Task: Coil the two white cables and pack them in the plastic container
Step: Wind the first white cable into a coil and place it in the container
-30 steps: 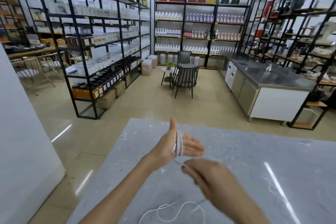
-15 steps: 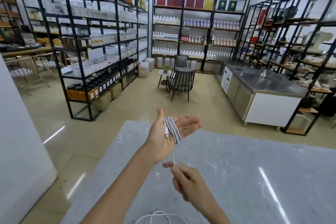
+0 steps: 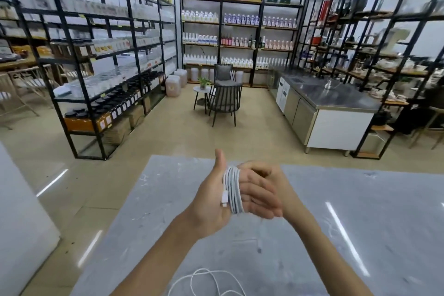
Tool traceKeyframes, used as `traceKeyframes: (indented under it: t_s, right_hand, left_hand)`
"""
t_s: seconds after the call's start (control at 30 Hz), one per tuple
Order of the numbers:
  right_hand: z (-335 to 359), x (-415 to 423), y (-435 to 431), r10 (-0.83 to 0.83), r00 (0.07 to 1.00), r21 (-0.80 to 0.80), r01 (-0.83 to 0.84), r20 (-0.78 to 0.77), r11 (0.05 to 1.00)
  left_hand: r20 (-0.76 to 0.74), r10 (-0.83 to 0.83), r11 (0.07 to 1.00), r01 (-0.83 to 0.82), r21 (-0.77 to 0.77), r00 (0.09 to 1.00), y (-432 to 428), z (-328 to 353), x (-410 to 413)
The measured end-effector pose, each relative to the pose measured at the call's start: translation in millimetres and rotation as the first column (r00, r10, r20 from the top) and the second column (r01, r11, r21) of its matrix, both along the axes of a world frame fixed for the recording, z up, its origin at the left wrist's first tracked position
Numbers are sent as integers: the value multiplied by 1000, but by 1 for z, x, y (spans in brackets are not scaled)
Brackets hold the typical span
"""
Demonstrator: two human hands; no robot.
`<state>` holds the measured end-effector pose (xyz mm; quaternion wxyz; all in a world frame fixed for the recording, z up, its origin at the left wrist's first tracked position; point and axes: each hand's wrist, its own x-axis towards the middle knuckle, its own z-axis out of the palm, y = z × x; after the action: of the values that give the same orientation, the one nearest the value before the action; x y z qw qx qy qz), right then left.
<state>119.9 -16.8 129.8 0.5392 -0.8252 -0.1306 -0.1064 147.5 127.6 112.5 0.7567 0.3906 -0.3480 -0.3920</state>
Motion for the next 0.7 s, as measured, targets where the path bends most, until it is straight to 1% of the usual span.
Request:
traceKeyframes:
  t_s: [0.03,0.1,0.17,0.2,0.23,0.27,0.3,0.33,0.37,0.4,0.43,0.47,0.5,0.53,0.57,0.6,0.63,0.67,0.7]
  right_hand:
    - [-19,-3,9,-20,998,2,20,-52,1000]
    - [-53,-16,26,-56,995,-88,48,-83,995]
    - [-74,-33,36,17,992,-199,-41,-121,979]
    - [-80,-42,38,51,989,-302,-92,-141,949]
    - [-81,-51,36,68,992,-454,-109,-106,884]
    - [-77,-58,32,79,997,-601,-62,2,797]
    - [-70,-64,25,103,984,-692,27,145,721]
    - [-59,-69,17,125,957,-723,108,261,682]
    - [-47,-72,8,124,919,-705,195,374,681]
    - [-36,-71,-2,108,880,-659,260,462,706]
    - [-28,-69,-13,94,845,-605,294,526,740]
    - [-23,-66,-24,87,825,-554,293,559,779]
    - [-20,-64,-32,65,831,-493,263,552,829]
    - [-20,-65,-38,21,871,-400,203,491,894]
    - [-20,-67,-43,-10,930,-260,113,367,959]
    - [-20,-69,-45,0,980,-71,14,198,997]
    - [-21,-71,-46,61,998,129,-64,28,990]
    - [-22,-73,-49,132,987,282,-102,-93,954]
    - [-25,-74,-54,187,968,380,-111,-170,918]
  left_hand:
    - [-35,101,995,-102,-5,994,2,2,6]
    - [-80,298,955,-295,41,951,7,-4,21]
    - [-105,441,897,-433,92,891,12,-14,33]
    - [-94,496,866,-483,130,863,14,-19,36]
    - [-59,531,839,-514,179,845,15,-24,36]
    - [-4,544,814,-527,242,839,16,-30,34]
    - [40,531,800,-516,306,847,15,-35,29]
    - [97,493,793,-492,359,865,13,-41,20]
    - [181,429,791,-465,398,885,10,-46,9]
    - [275,348,792,-438,425,896,5,-49,-3]
    - [337,256,812,-391,434,906,-1,-51,-15]
    - [342,183,840,-328,433,922,-7,-51,-26]
    - [298,143,868,-264,421,944,-12,-48,-35]
    - [246,127,892,-219,395,961,-17,-42,-41]
    - [206,126,908,-196,369,970,-21,-34,-46]
    - [186,126,915,-187,359,974,-24,-27,-48]
    - [174,115,920,-171,353,978,-27,-22,-49]
    - [153,98,926,-146,348,983,-31,-18,-51]
    - [112,74,934,-108,340,991,-35,-17,-53]
